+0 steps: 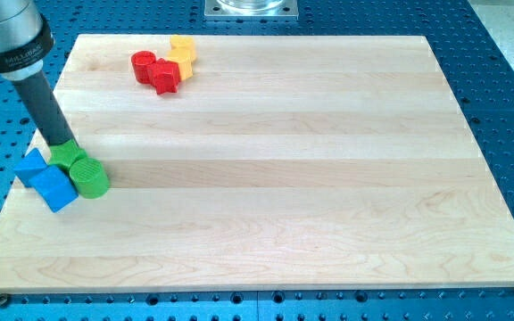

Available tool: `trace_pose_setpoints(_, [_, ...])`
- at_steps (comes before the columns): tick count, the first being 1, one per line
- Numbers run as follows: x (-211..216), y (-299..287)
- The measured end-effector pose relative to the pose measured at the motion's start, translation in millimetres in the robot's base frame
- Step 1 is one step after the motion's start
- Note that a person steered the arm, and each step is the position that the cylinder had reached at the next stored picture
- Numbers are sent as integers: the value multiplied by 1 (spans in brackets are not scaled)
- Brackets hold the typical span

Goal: Move the triangle into the cube

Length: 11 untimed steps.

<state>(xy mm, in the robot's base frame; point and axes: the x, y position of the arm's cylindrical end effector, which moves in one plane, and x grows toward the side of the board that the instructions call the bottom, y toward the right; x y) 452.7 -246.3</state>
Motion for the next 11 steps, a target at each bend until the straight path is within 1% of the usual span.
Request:
trace_pose_setpoints(1, [18, 0])
trace_pose_setpoints(3, [-20, -4])
trace_pose_setpoints(5, [-3, -44])
trace_pose_setpoints(6, [29, -50])
trace_pose_setpoints(7, [40, -29])
trace_pose_setpoints(8, [37, -29])
trace_pose_setpoints(9, [32, -29])
trace_pose_setpoints(10, [5, -29])
trace_pose_setpoints(11, [-38, -19])
